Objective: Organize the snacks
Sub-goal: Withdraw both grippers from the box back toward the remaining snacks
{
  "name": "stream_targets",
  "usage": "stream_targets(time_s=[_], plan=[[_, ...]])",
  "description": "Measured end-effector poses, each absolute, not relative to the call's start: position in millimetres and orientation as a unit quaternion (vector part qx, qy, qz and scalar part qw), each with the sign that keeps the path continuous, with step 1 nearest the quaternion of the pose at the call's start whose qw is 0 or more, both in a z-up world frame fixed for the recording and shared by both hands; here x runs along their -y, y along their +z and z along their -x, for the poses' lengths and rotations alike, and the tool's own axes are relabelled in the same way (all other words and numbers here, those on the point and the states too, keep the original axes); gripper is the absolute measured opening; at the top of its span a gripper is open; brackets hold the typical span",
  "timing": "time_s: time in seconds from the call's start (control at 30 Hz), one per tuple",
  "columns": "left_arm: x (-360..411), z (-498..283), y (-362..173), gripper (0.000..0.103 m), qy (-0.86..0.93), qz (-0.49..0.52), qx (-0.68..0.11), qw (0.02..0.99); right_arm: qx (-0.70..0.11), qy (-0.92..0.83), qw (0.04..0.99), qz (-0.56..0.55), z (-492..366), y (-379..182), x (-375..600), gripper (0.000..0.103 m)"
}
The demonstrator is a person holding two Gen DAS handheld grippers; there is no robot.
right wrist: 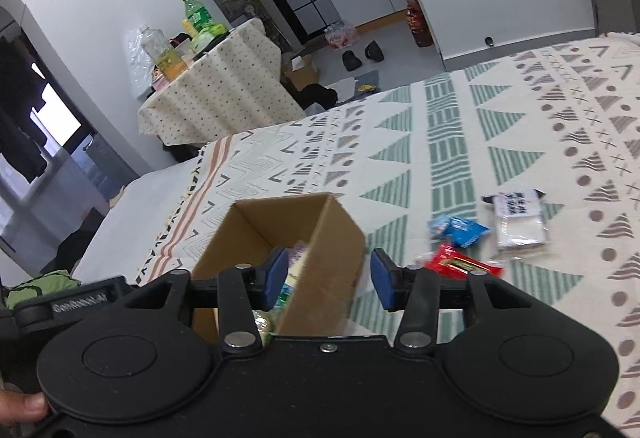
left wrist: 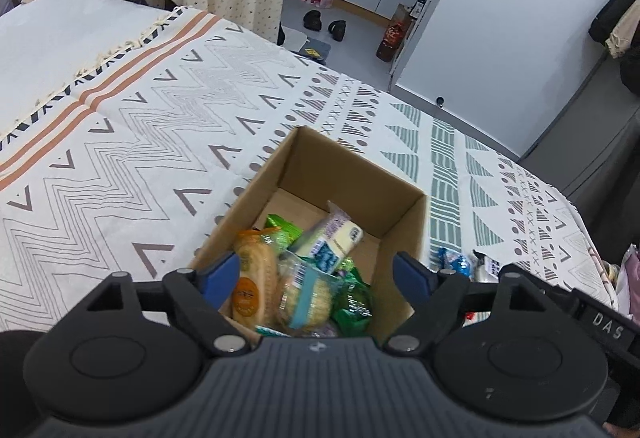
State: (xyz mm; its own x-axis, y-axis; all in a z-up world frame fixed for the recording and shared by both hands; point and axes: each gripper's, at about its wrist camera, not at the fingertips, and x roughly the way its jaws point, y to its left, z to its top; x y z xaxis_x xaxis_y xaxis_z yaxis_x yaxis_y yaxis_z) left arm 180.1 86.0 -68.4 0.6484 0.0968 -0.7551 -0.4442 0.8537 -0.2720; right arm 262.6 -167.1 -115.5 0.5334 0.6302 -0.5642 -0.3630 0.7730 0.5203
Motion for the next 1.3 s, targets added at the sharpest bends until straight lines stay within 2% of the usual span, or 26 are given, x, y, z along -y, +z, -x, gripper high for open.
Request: stream_targets(time_s=[0.47,1.3], plan=[[-23.3,-188.3,-60.1,0.085,0.131,0.183,-0.395,0.891,-0.38,0.267,0.865,-0.189,-259.7,-115.1,223.9,0.062],[60.8,-224.2,-74.1,0.085,0.095,0.159,-0.406,0.895,-0.387,0.216,0.863,-0.244,-277.3,-132.0,302.1,0.064]])
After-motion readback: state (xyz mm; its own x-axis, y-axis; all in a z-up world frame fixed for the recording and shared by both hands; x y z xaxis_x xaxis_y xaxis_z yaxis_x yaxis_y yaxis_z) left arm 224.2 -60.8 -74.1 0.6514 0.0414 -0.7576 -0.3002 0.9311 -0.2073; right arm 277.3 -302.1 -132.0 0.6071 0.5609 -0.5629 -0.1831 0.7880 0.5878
